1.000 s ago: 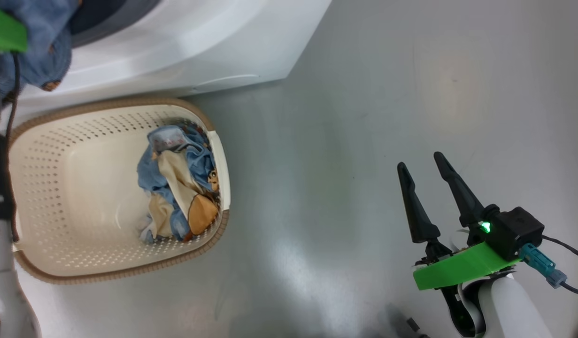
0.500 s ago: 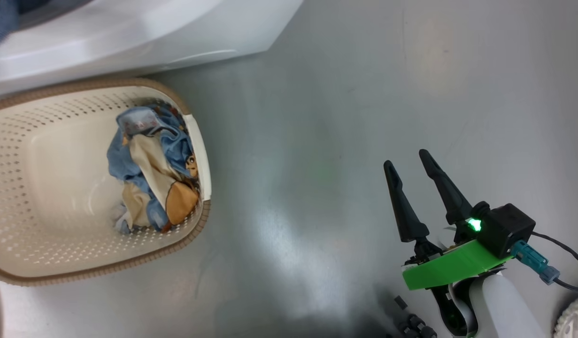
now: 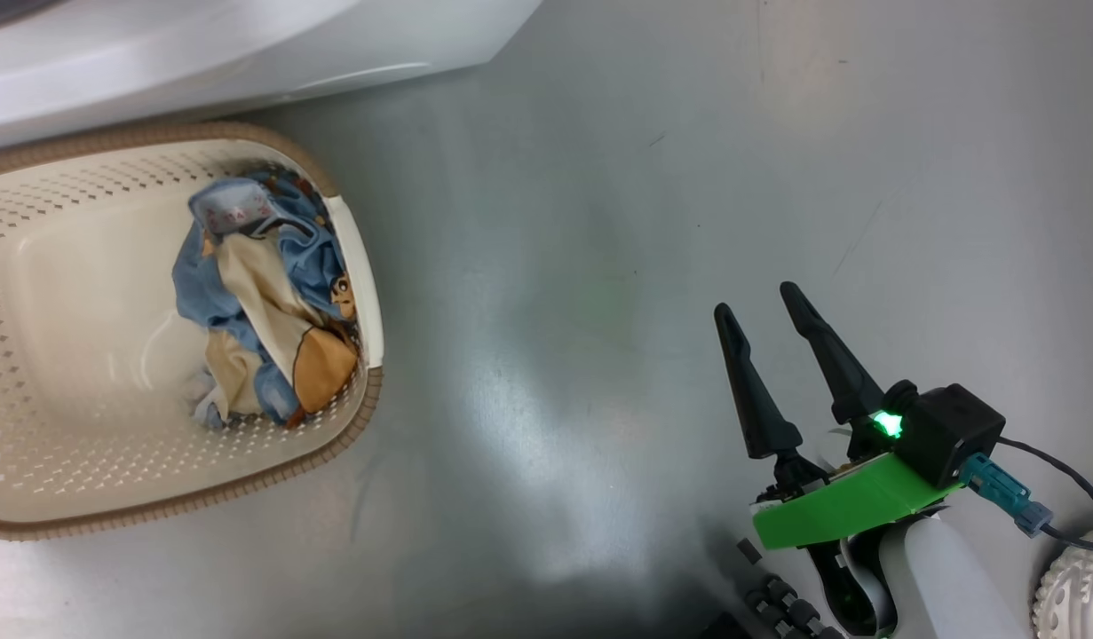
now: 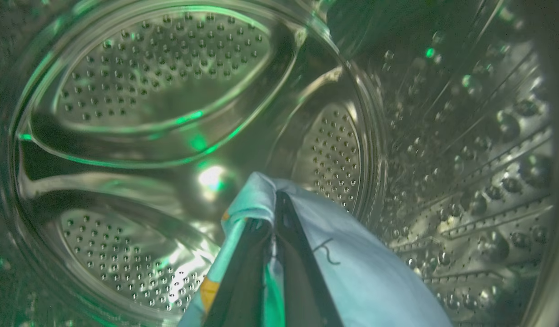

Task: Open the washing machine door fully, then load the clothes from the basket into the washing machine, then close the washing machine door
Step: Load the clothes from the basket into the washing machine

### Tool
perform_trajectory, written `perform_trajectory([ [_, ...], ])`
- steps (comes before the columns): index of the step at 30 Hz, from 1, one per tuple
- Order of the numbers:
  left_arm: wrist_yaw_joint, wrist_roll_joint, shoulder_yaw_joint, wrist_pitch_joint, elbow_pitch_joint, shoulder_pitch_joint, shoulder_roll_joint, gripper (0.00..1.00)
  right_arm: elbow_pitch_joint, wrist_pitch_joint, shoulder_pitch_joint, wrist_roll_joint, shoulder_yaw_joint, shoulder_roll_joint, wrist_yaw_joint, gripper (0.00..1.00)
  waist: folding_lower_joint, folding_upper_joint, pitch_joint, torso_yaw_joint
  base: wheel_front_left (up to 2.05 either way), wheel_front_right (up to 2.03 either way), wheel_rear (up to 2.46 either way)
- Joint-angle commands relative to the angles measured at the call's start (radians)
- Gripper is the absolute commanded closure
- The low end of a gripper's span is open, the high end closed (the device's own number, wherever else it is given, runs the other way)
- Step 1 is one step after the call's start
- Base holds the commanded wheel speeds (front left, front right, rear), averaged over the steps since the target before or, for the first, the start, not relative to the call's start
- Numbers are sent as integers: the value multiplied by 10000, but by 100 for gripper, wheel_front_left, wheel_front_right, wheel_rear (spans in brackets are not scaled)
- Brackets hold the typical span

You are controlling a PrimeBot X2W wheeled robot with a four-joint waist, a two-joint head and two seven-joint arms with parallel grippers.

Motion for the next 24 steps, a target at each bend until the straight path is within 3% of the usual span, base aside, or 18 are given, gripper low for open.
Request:
perform_trajectory([
  [1, 96, 104, 190, -48, -484, 254, 474, 100, -226, -48, 90, 6, 221, -14, 62, 0, 0, -1, 16, 21, 0, 0, 0],
  [7, 66, -58, 353, -48, -40, 860, 331, 100, -155, -48, 58, -18, 233, -14, 62, 0, 0, -1, -58, 140, 0, 0, 0],
  [16, 28, -241, 473, -49, 1803, 758, 228, 100, -53, -48, 35, -12, 223, -14, 62, 0, 0, -1, -149, 195, 0, 0, 0],
  [17, 21, -266, 479, -49, 1999, 683, 219, 77, -34, -48, 47, -13, 218, -14, 62, 0, 0, -1, -166, 201, 0, 0, 0],
  [18, 19, -211, 430, -49, 2136, 614, 244, 15, -23, -48, 51, -7, 209, -14, 62, 0, 0, -1, -176, 207, 0, 0, 0],
  [19, 16, -258, 442, -49, 2373, 574, 211, 0, -11, -48, 49, 3, 196, -14, 62, 0, 0, -1, -190, 217, 0, 0, 0],
  [24, -55, -404, 382, -49, 3487, 424, 101, 0, 16, -48, 21, 39, 135, -14, 62, 0, 0, -1, -291, 284, 0, 0, 0],
])
